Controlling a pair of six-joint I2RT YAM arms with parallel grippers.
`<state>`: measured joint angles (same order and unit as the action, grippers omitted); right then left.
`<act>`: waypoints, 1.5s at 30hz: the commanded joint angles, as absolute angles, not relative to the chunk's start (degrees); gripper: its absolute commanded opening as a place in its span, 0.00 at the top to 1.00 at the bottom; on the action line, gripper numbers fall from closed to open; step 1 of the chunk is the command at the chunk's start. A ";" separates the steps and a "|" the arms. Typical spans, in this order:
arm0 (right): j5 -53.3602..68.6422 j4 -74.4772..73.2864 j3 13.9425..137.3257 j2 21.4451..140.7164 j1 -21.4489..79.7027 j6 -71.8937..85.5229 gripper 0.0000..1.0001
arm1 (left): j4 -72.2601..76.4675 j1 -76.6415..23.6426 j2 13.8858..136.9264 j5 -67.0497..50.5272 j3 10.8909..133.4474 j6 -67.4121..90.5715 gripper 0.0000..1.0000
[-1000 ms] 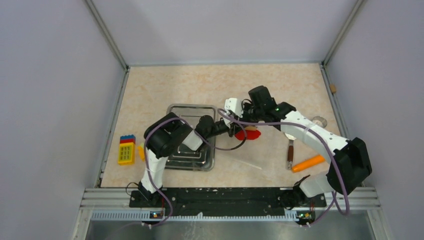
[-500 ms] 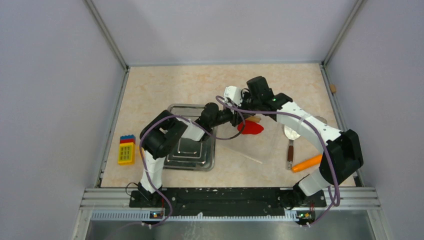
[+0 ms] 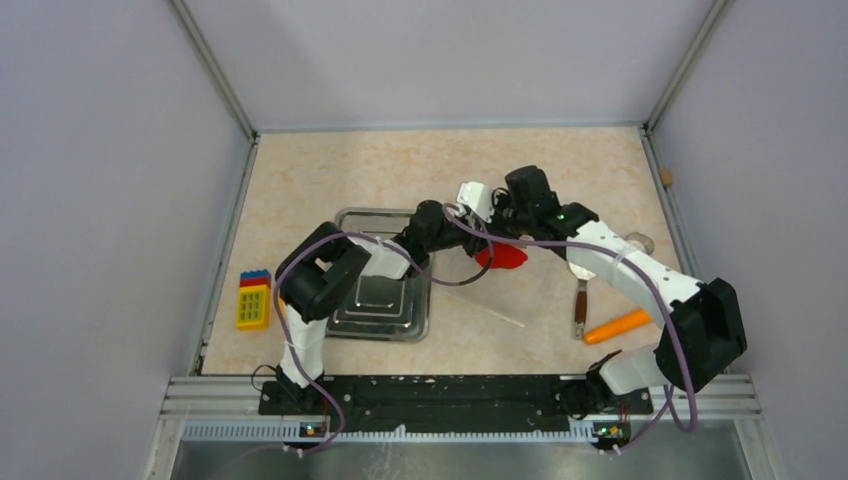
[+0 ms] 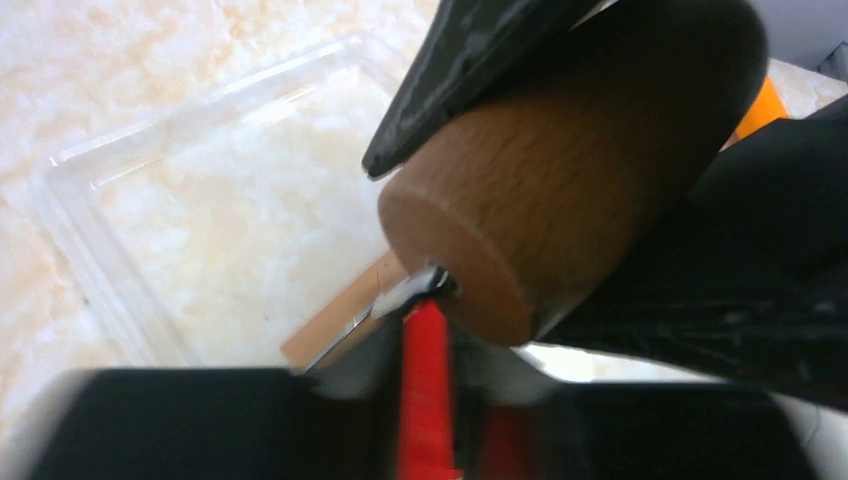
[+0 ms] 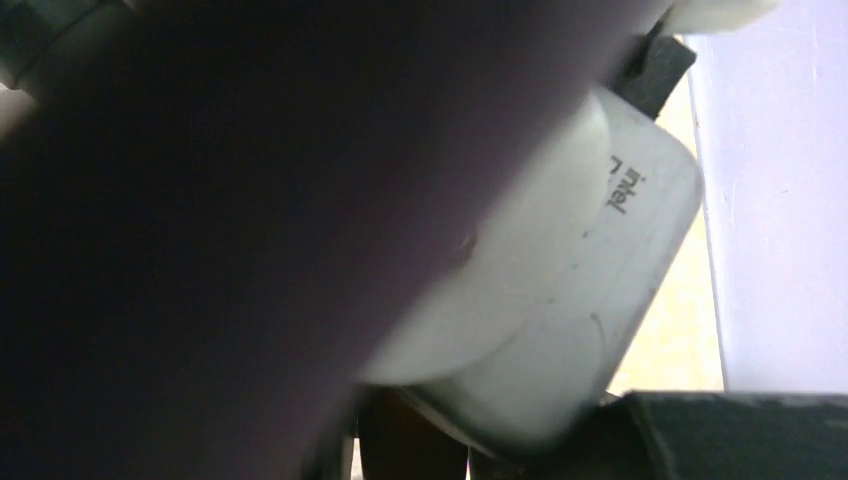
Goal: Roll out the dumpling wrappers from the dough
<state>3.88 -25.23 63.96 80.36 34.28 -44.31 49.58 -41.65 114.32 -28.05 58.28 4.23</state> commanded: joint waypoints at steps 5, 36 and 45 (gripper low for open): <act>10.23 -23.72 57.85 80.01 36.73 -46.56 1.00 | 50.62 -41.31 115.53 -25.15 58.67 4.90 1.00; 16.15 -28.30 67.09 75.48 26.98 -49.88 1.00 | 16.23 -35.12 90.42 -29.54 47.50 -7.80 0.53; 20.47 -28.55 64.38 74.89 26.98 -52.04 1.00 | 1.54 -29.76 94.85 -37.33 54.00 3.96 0.61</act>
<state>16.95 -30.81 63.64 75.48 27.20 -50.59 8.21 -31.62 92.88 -33.52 49.87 -1.63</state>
